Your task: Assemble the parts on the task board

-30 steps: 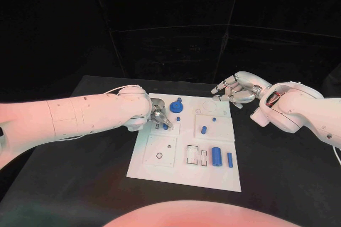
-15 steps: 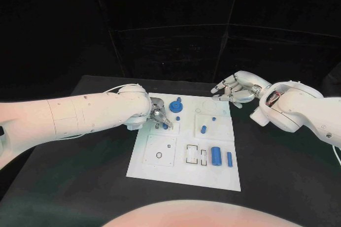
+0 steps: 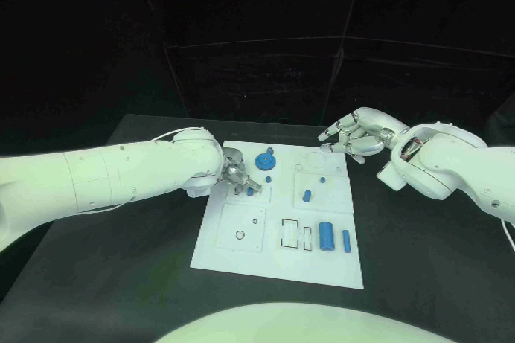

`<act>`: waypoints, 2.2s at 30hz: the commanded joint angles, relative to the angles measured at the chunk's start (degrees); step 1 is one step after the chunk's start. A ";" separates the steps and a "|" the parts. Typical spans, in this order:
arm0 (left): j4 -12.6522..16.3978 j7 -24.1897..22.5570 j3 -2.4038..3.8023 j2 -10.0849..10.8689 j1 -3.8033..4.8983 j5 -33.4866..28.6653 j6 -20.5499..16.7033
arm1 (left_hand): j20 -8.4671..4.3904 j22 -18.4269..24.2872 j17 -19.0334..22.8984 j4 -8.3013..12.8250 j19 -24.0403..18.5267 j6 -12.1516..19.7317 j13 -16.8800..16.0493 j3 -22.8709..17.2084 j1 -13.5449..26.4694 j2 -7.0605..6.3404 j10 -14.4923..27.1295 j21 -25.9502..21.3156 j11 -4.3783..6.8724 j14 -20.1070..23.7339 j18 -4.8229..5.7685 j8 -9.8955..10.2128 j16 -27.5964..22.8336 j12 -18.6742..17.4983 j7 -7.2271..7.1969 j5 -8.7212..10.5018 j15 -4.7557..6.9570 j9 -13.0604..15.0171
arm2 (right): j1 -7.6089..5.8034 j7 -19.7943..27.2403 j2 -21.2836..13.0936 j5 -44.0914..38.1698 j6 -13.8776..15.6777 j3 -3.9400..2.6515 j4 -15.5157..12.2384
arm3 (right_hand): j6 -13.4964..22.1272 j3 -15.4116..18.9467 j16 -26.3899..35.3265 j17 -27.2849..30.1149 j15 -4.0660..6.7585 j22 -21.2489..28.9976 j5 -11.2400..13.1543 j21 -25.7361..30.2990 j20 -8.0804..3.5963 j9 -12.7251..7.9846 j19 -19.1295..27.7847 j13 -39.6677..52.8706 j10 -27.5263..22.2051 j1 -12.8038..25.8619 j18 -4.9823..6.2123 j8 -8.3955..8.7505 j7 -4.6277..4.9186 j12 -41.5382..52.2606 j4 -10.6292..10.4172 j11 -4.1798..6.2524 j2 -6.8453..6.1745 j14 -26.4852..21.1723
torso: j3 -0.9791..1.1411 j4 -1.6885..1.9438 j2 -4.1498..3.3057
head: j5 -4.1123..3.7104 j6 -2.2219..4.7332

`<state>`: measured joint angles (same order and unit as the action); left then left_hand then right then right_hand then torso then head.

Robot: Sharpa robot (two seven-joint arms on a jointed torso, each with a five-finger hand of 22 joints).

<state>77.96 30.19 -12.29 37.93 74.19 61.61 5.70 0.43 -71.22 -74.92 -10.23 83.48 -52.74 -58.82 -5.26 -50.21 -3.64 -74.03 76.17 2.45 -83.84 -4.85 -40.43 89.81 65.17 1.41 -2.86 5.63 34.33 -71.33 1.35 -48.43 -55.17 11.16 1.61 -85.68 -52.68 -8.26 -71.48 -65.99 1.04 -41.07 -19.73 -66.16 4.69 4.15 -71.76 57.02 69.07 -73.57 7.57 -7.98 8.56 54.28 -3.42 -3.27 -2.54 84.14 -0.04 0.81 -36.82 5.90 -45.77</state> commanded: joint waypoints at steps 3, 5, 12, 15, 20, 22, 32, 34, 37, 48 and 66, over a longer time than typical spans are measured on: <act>0.99 0.39 0.53 1.21 0.73 -2.12 -1.61 | -0.26 0.28 -15.08 -1.40 0.06 0.06 0.62 1.98 -0.04 0.05 0.23 -0.23 0.04 -6.16 0.77 0.43 0.19 -0.44 0.02 0.23 0.34 0.13 | -0.11 0.47 0.11 0.22 -0.24 -0.04 0.20 | 0.35 -0.07 0.33 0.18 0.24 0.24 0.28 0.49 -0.01 -0.10 0.46 -0.21 -0.49 0.44 0.75 -0.25 0.01 -0.31 -0.33 -0.04 -0.24 0.57 | 0.04 0.06 0.05 | -0.01 0.13; 1.42 0.35 1.20 1.70 1.01 -2.84 -1.64 | -0.23 0.45 -15.08 -2.06 -0.01 0.42 1.25 3.02 -0.90 0.10 0.71 -0.42 -0.09 -6.16 0.73 0.69 0.19 -1.03 0.15 0.21 0.25 0.13 | -0.11 0.49 0.17 0.22 -0.22 -0.04 0.31 | 0.43 -0.10 0.54 0.41 0.23 0.49 0.30 0.64 -0.01 -0.11 0.56 -0.31 -0.59 0.39 0.79 -0.23 0.02 -0.43 -0.30 -0.05 -0.24 0.51 | 0.03 0.05 0.03 | -0.01 0.16; 2.34 -0.96 3.17 4.08 3.39 -12.91 4.33 | 1.07 2.19 -15.08 -3.06 -0.78 8.16 6.32 6.01 -5.69 1.02 4.79 -2.02 -2.71 -6.16 0.55 7.21 0.19 -5.60 3.32 0.21 -1.82 -3.11 | -0.10 0.45 0.27 0.23 0.08 -0.04 0.85 | 0.66 -0.15 0.94 0.81 0.19 1.40 0.34 1.20 0.02 -0.14 0.94 -0.67 -0.93 0.34 0.92 -0.20 0.08 -0.83 -0.29 -0.10 -0.27 0.39 | 0.03 0.01 0.01 | 0.37 0.74; 1.17 -1.03 3.42 4.53 4.74 -15.04 6.54 | 1.52 2.42 -15.08 -3.26 -0.90 8.65 6.66 6.86 -6.80 1.19 5.23 -2.27 -3.25 -6.16 0.51 8.26 0.19 -5.85 3.90 0.21 -2.30 -3.90 | -0.10 0.41 0.34 0.22 0.17 -0.04 1.25 | 0.72 -0.17 1.00 0.84 0.17 1.52 0.34 1.29 0.03 -0.14 1.00 -0.79 -1.05 0.33 0.94 -0.20 0.10 -0.97 -0.28 -0.12 -0.28 0.36 | 0.10 0.15 0.12 | 0.40 0.84; -3.06 -0.86 3.55 3.27 5.85 -13.79 8.52 | 2.08 2.61 -15.08 -4.15 -1.01 7.85 6.71 8.44 -7.95 1.97 5.47 -2.53 -3.53 -6.16 0.37 8.94 0.19 -5.72 4.16 0.21 -2.62 -4.78 | -0.10 0.39 0.65 0.22 0.12 -0.03 1.61 | 0.72 -0.17 1.00 0.84 0.17 1.52 0.34 1.29 0.03 -0.14 1.00 -0.79 -1.05 0.33 0.94 -0.20 0.10 -0.97 -0.28 -0.12 -0.28 0.36 | 0.04 0.08 -0.08 | 0.66 1.12; -5.43 -0.77 3.56 2.17 6.07 -12.01 9.51 | 2.18 2.60 -15.08 -4.39 -1.01 7.12 6.66 8.89 -8.39 2.33 5.45 -2.55 -3.43 -6.16 0.32 8.78 0.19 -5.61 4.01 0.21 -2.58 -4.88 | -0.10 0.39 0.80 0.22 0.05 -0.03 1.71 | 0.72 -0.17 1.00 0.84 0.17 1.52 0.34 1.29 0.03 -0.14 1.00 -0.79 -1.05 0.33 0.94 -0.20 0.10 -0.97 -0.28 -0.12 -0.28 0.36 | 0.03 0.00 -0.06 | 0.71 1.07; -14.58 -0.46 3.17 -3.17 5.99 -7.39 13.58 | 2.21 2.22 -15.08 -4.76 -0.89 5.57 6.26 9.97 -9.97 3.51 5.13 -2.36 -3.08 -6.16 0.28 8.39 0.19 -5.08 3.58 0.20 -2.33 -5.16 | -0.10 0.29 1.10 0.22 -0.15 -0.03 1.73 | 0.78 -0.20 1.08 0.91 0.16 1.59 0.34 1.36 0.04 -0.14 1.04 -0.82 -1.10 0.30 0.94 -0.20 0.11 -1.01 -0.28 -0.13 -0.26 0.33 | 0.01 -0.21 -0.33 | 0.95 0.93; -16.25 -0.44 3.07 -4.33 5.68 -6.28 14.03 | 2.19 2.10 -15.08 -4.78 -0.84 5.37 6.19 10.13 -10.22 3.69 5.07 -2.27 -3.05 -6.16 0.30 8.34 0.19 -5.00 3.51 0.20 -2.29 -5.20 | -0.10 0.28 1.15 0.22 -0.17 -0.03 1.69 | 0.81 -0.27 1.06 0.85 0.15 1.56 0.31 1.38 0.05 -0.14 1.03 -0.84 -1.13 0.24 0.93 -0.22 0.12 -1.01 -0.26 -0.14 -0.20 0.34 | 0.05 -0.13 -0.27 | 0.96 0.83; -17.91 -0.42 3.01 -5.60 5.21 -5.34 14.59 | 2.16 1.91 -15.08 -4.78 -0.77 5.02 6.07 10.33 -10.59 3.97 4.96 -2.14 -2.97 -6.16 0.33 8.21 0.19 -4.86 3.43 0.20 -2.23 -5.24 | -0.10 0.27 1.25 0.22 -0.20 -0.03 1.63 | 0.81 -0.27 1.06 0.85 0.15 1.56 0.31 1.38 0.05 -0.14 1.03 -0.84 -1.13 0.24 0.93 -0.22 0.12 -1.01 -0.26 -0.14 -0.20 0.34 | 0.05 -0.15 -0.25 | 0.95 0.75; -21.38 -0.22 2.95 -8.13 3.83 -4.49 15.62 | 2.00 1.50 -15.08 -4.35 -0.61 3.79 5.53 10.58 -12.50 5.46 4.46 -1.89 -2.65 -6.16 0.38 7.56 0.19 -4.23 3.07 0.17 -2.00 -5.23 | -0.10 0.20 1.30 0.21 -0.30 -0.03 1.43 | 0.83 -0.34 1.08 0.84 0.15 1.60 0.26 1.43 0.06 -0.13 1.04 -0.78 -1.10 0.16 0.94 -0.24 0.12 -0.94 -0.23 -0.14 -0.15 0.34 | 0.08 -0.13 -0.19 | 0.84 0.53; -22.18 -0.16 2.95 -9.25 2.97 -4.43 16.26 | 1.80 1.17 -15.08 -3.14 -0.51 3.22 5.30 10.30 -14.89 6.78 4.12 -1.72 -2.40 -6.16 0.44 7.06 0.19 -3.89 2.81 0.16 -1.78 -5.18 | -0.10 0.24 1.48 0.21 -0.48 -0.03 1.48 | 0.84 -0.41 1.09 0.83 0.15 1.58 0.18 1.45 0.07 -0.13 1.03 -0.82 -1.14 0.09 0.94 -0.27 0.13 -0.98 -0.20 -0.14 -0.11 0.35 | 0.05 -0.07 -0.19 | 0.82 0.15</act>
<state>55.76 30.04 -9.37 28.77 77.08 56.77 21.25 2.16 -70.00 -74.91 -13.64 82.57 -49.05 -53.60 4.96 -64.62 3.26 -69.52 74.12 0.01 -84.16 -4.85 -33.08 89.81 61.01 4.29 -2.86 3.47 29.14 -71.32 1.31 -47.02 -55.12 11.05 1.62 -84.08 -52.31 -8.41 -70.68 -65.14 1.04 -39.55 -19.73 -65.00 4.90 4.11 -71.14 56.24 68.47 -73.58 7.58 -7.97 8.59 53.40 -3.57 -3.48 -2.54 84.14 0.02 0.72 -37.01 6.80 -45.60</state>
